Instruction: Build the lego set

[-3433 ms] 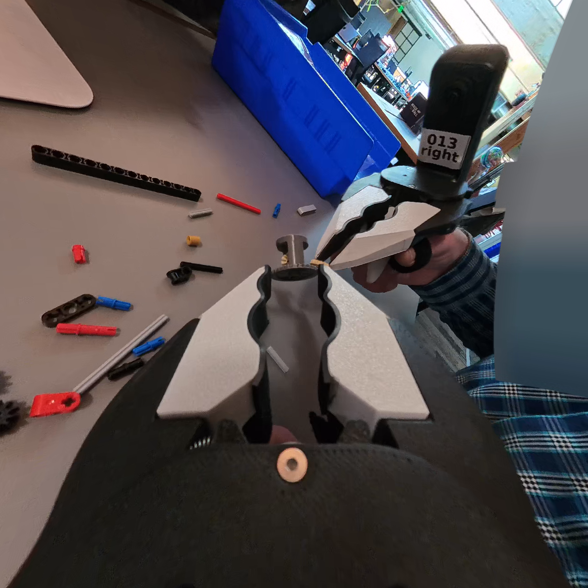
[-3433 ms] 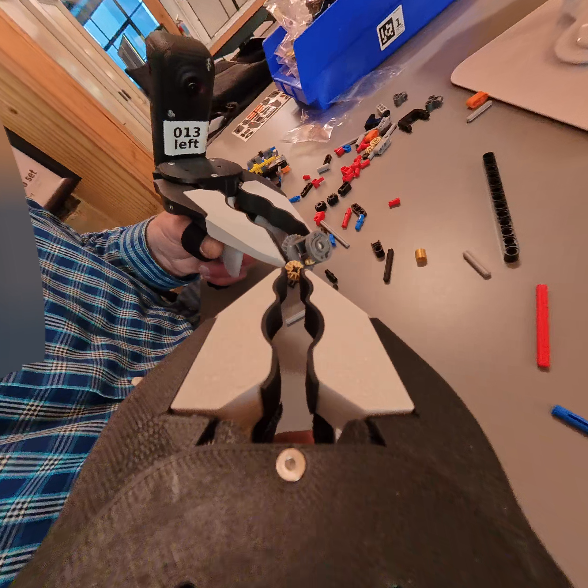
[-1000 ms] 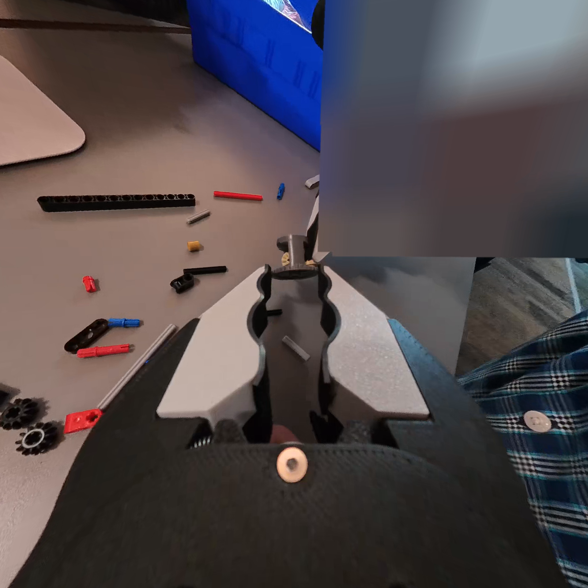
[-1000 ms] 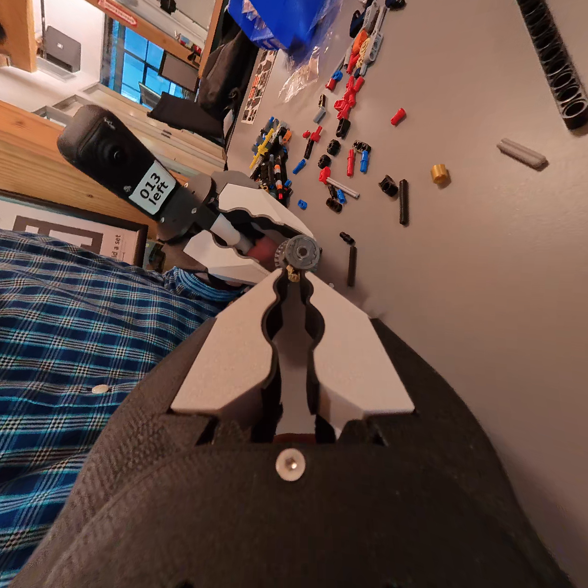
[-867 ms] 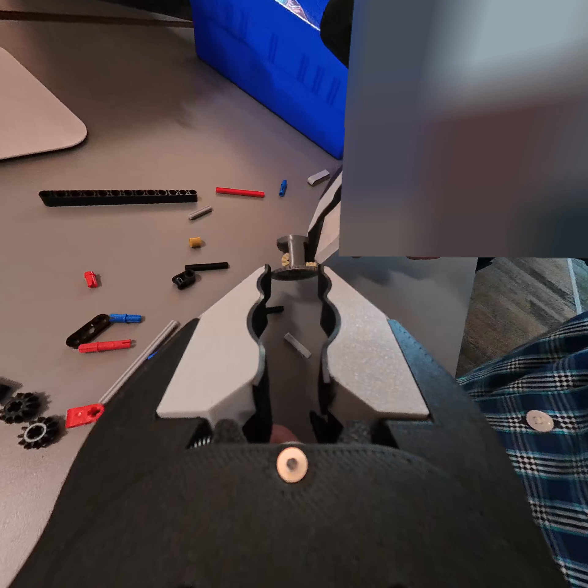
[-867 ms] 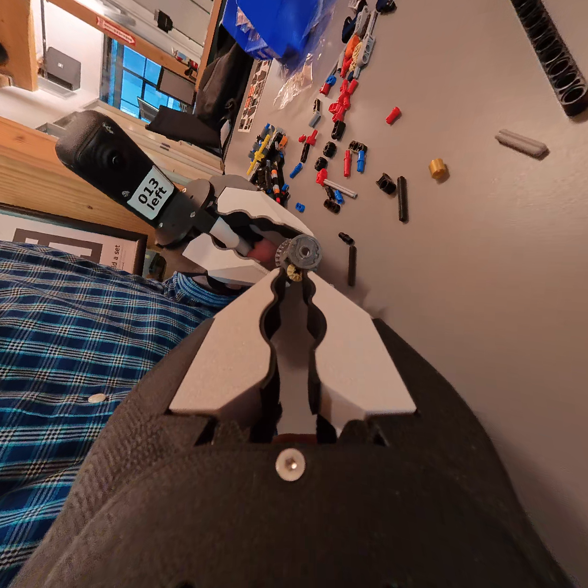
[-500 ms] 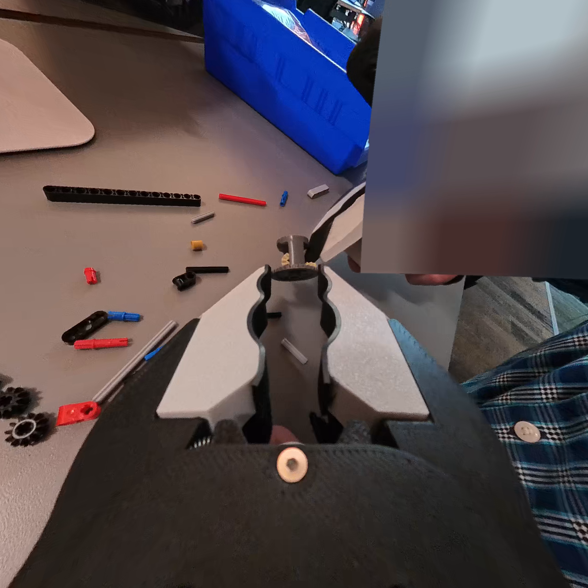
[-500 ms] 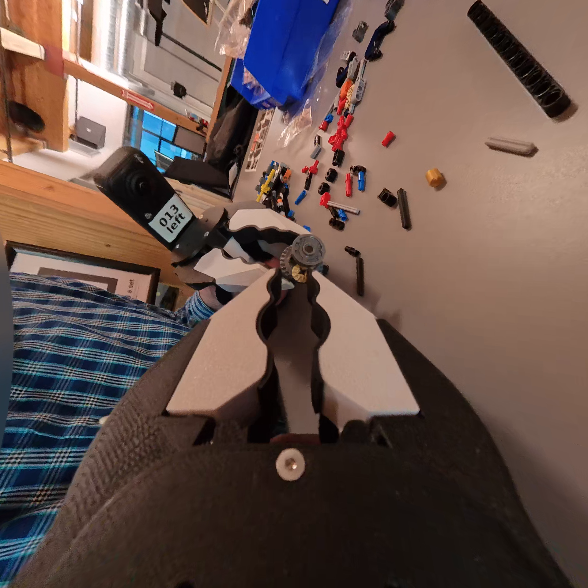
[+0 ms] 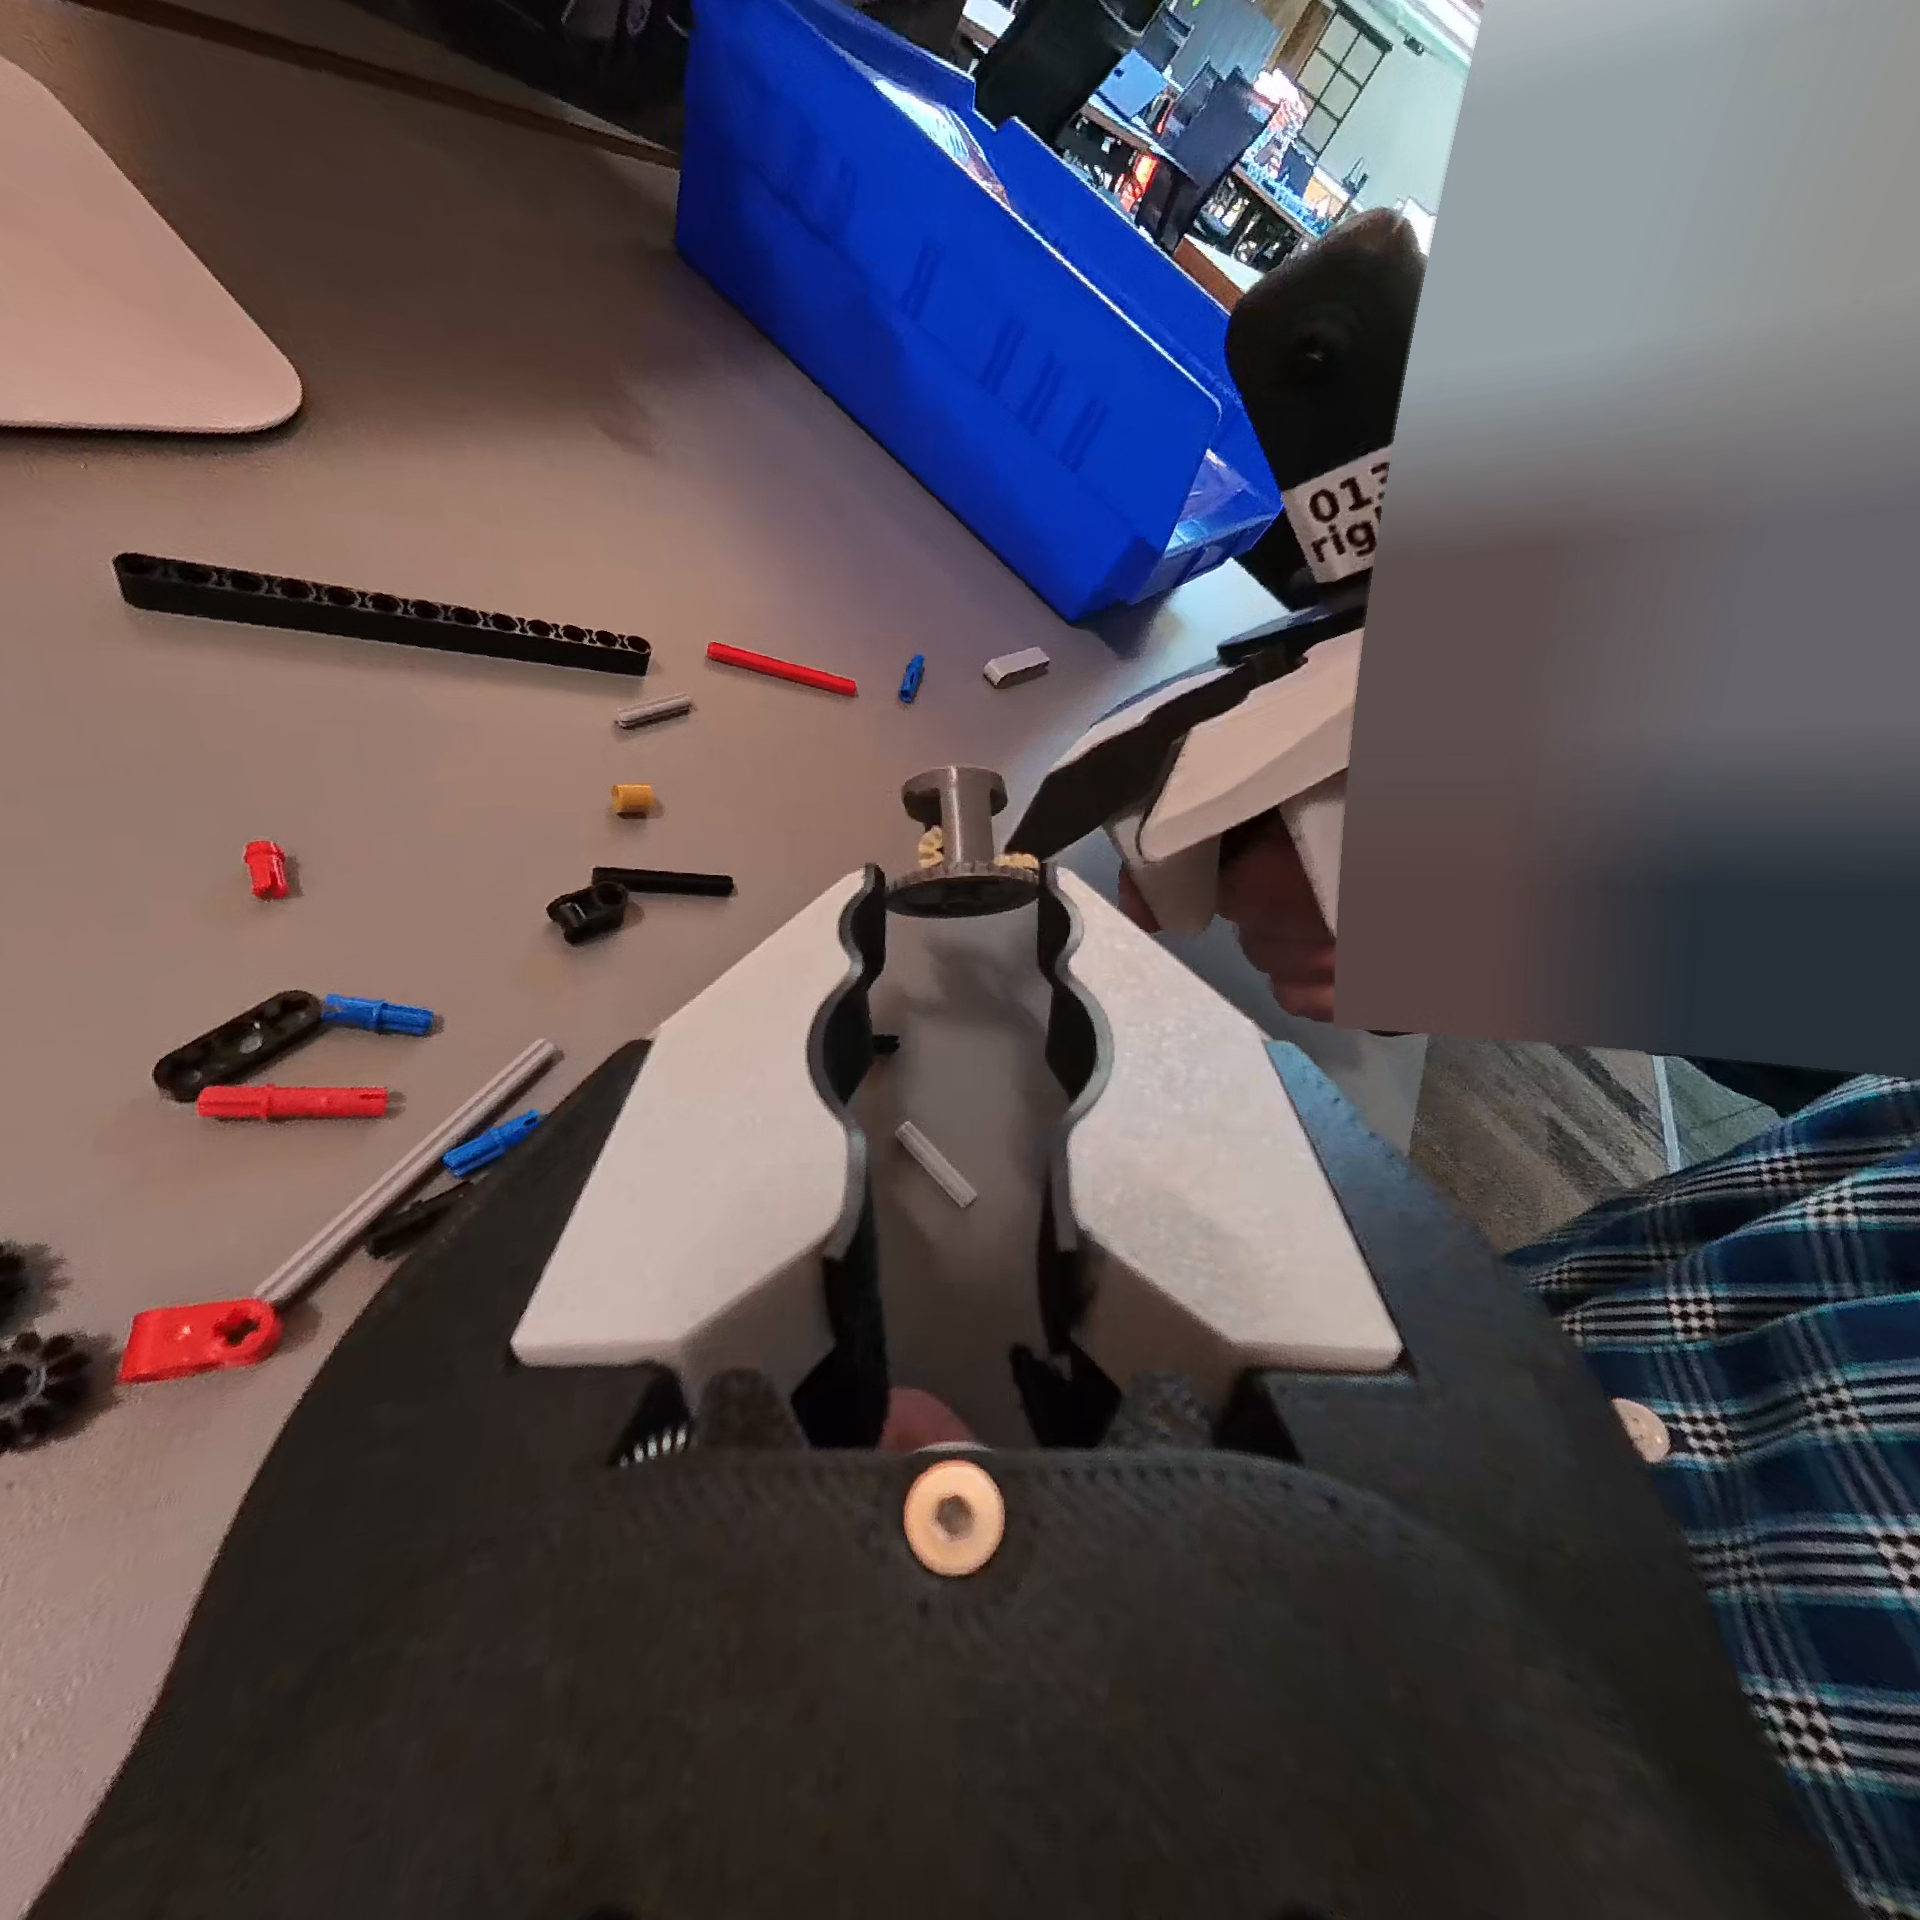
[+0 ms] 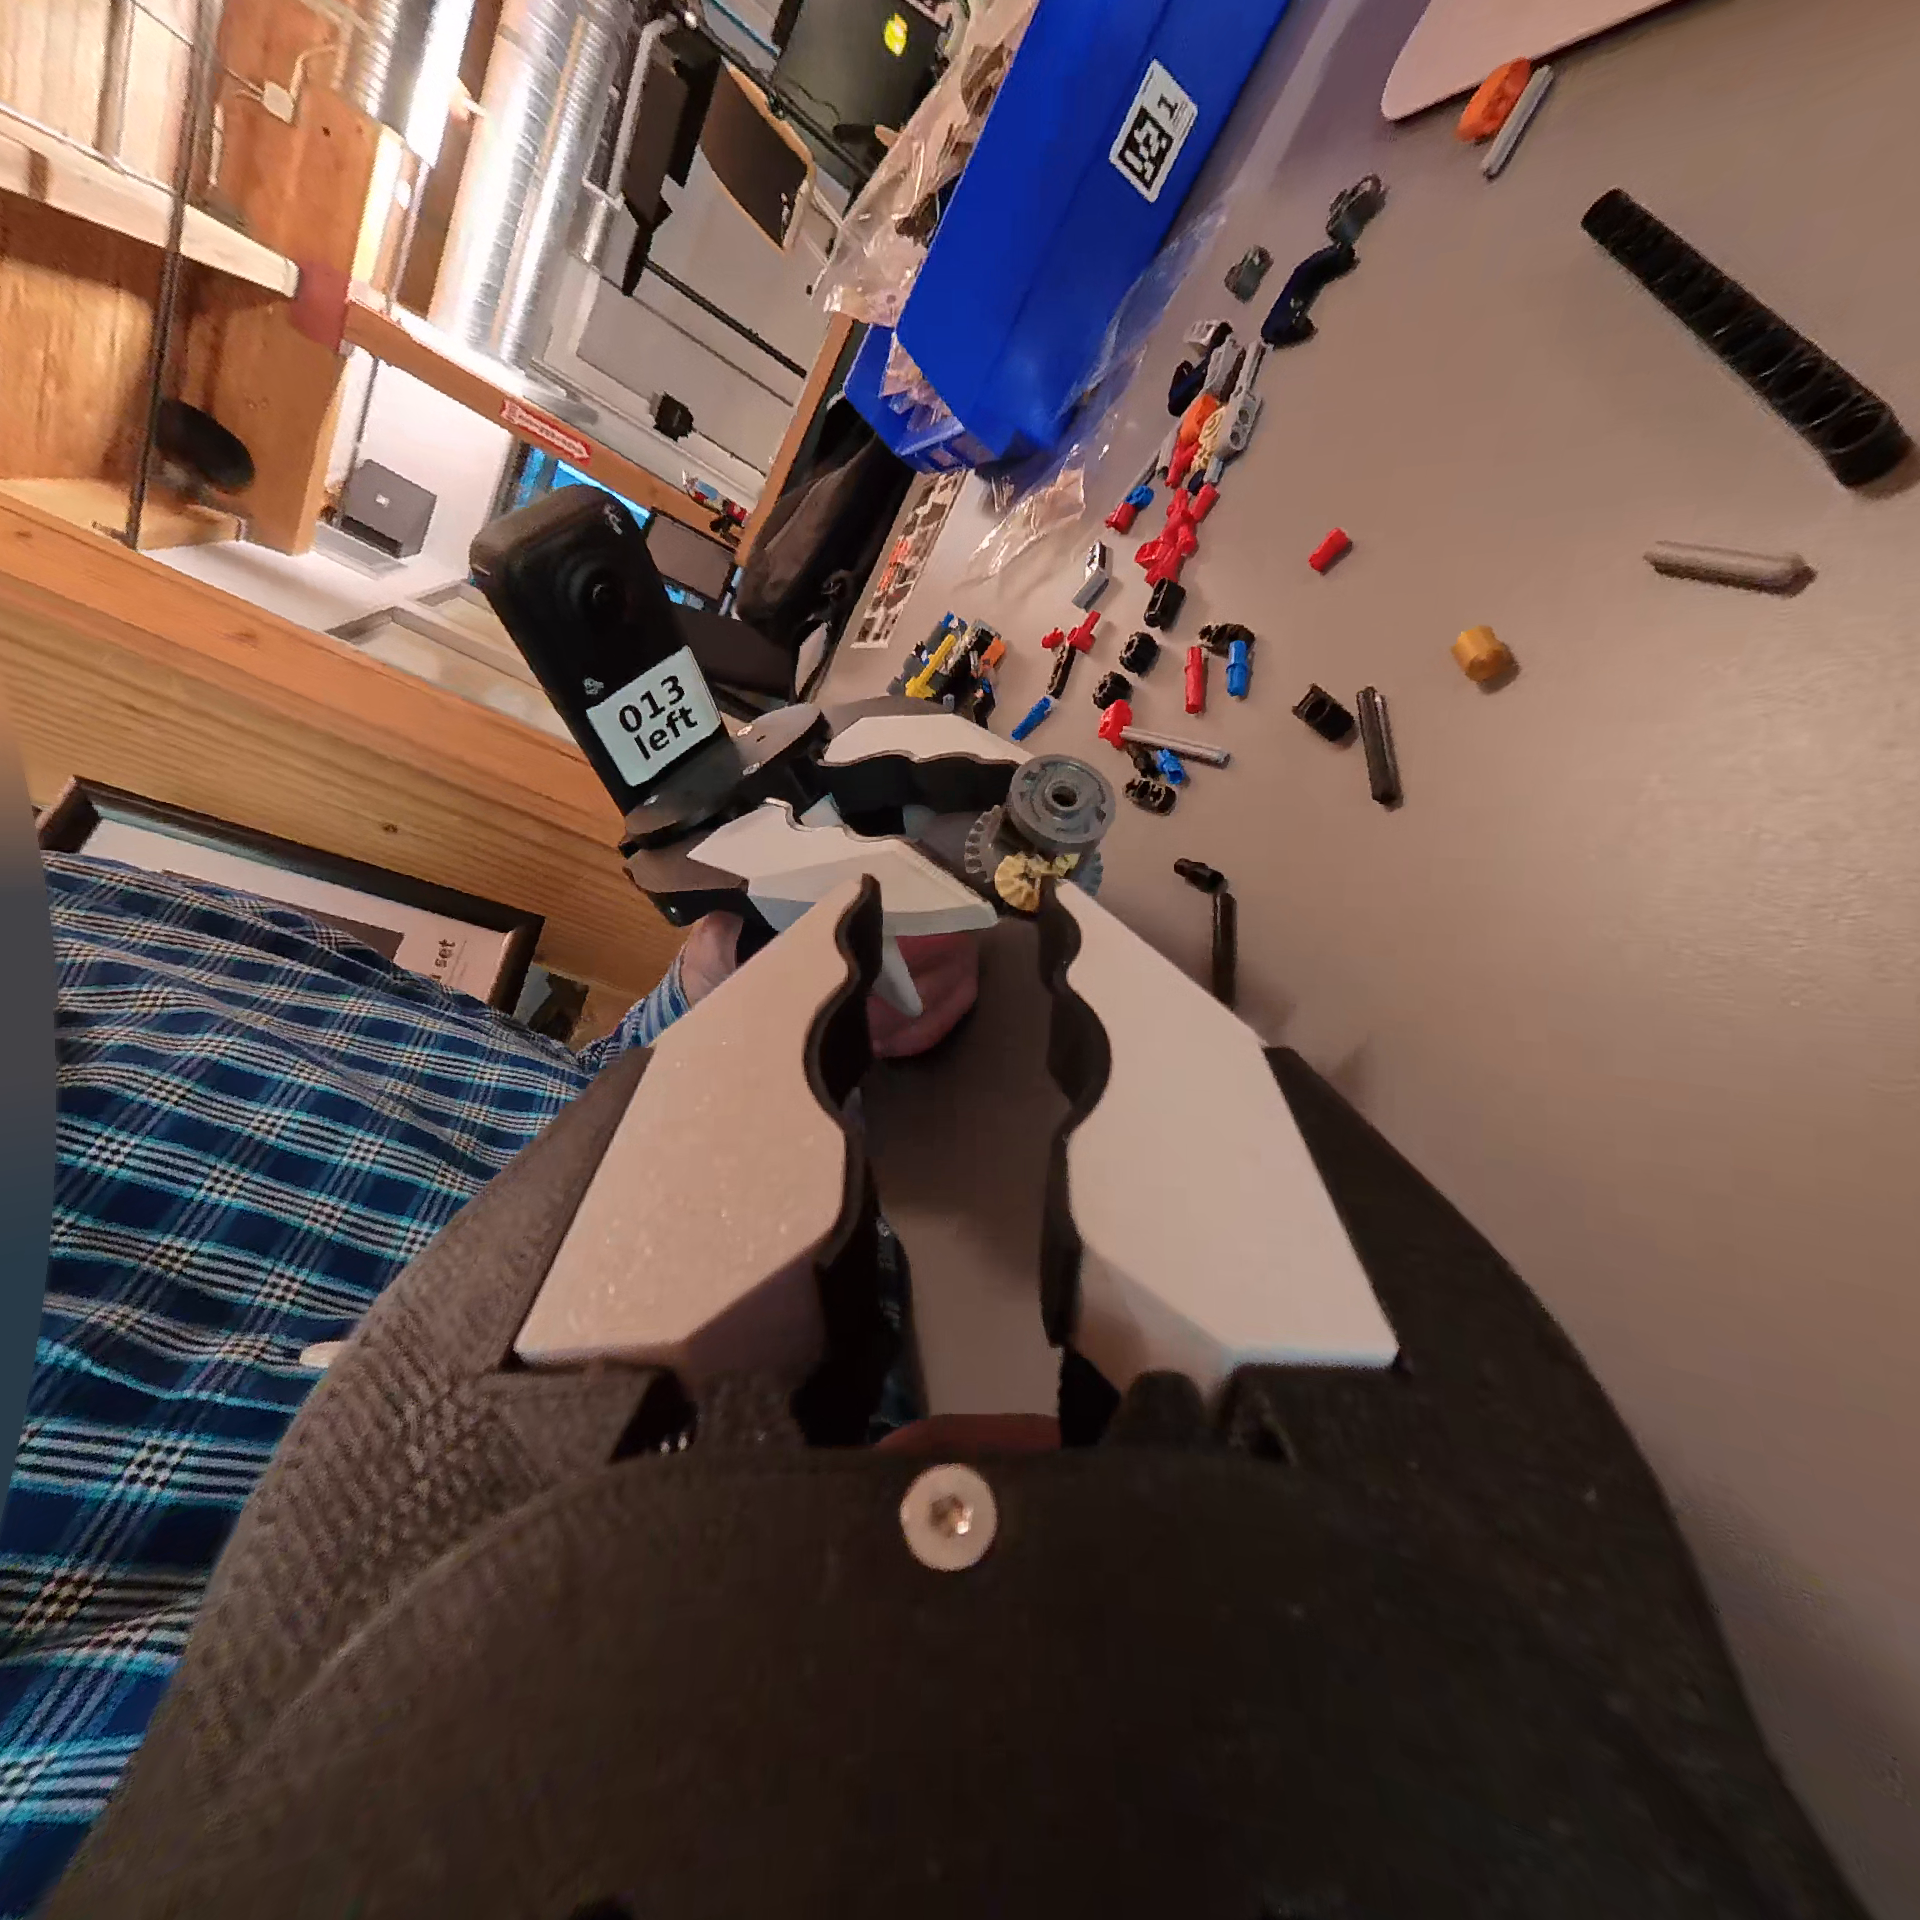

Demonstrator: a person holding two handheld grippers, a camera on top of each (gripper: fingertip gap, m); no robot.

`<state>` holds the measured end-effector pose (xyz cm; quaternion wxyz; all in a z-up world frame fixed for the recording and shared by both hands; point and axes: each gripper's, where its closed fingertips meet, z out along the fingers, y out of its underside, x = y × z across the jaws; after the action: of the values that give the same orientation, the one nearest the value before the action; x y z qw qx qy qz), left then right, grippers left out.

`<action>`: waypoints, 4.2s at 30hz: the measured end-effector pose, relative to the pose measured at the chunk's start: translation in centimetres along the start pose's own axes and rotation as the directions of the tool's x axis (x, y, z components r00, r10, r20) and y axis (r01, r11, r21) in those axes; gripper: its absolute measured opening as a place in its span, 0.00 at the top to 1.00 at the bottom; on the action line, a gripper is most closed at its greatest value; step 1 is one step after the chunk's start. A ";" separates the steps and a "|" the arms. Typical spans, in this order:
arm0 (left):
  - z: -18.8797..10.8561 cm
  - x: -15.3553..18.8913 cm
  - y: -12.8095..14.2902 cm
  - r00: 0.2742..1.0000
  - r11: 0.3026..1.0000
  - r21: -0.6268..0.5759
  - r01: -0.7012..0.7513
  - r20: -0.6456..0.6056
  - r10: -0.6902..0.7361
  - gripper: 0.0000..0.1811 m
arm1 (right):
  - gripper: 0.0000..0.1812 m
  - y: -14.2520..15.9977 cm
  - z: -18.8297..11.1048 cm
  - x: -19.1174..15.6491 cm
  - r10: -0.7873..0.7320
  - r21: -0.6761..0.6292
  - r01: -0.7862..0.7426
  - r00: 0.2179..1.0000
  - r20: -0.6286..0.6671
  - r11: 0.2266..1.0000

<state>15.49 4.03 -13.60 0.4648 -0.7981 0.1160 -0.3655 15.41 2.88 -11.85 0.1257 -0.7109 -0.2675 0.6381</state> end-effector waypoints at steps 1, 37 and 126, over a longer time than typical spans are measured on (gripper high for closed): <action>0.0 0.0 0.0 1.000 1.000 0.002 0.001 0.001 -0.001 0.85 | 0.84 0.0 0.0 -0.1 0.004 0.005 -0.004 1.000 0.006 1.000; -0.1 -0.2 -0.3 0.996 0.997 0.021 0.080 -0.034 -0.079 0.85 | 0.76 0.4 0.2 -0.9 -0.159 0.006 0.159 0.987 -0.014 0.987; -1.1 3.4 -2.7 0.890 0.950 0.092 0.300 -0.385 -0.244 0.86 | 0.89 -1.8 -1.0 -2.3 -0.244 0.179 0.215 0.958 0.154 0.960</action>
<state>16.74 3.00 -9.38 0.4369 -0.6865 0.0607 -0.5780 15.94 3.31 -8.87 0.2322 -0.6040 -0.3061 0.6983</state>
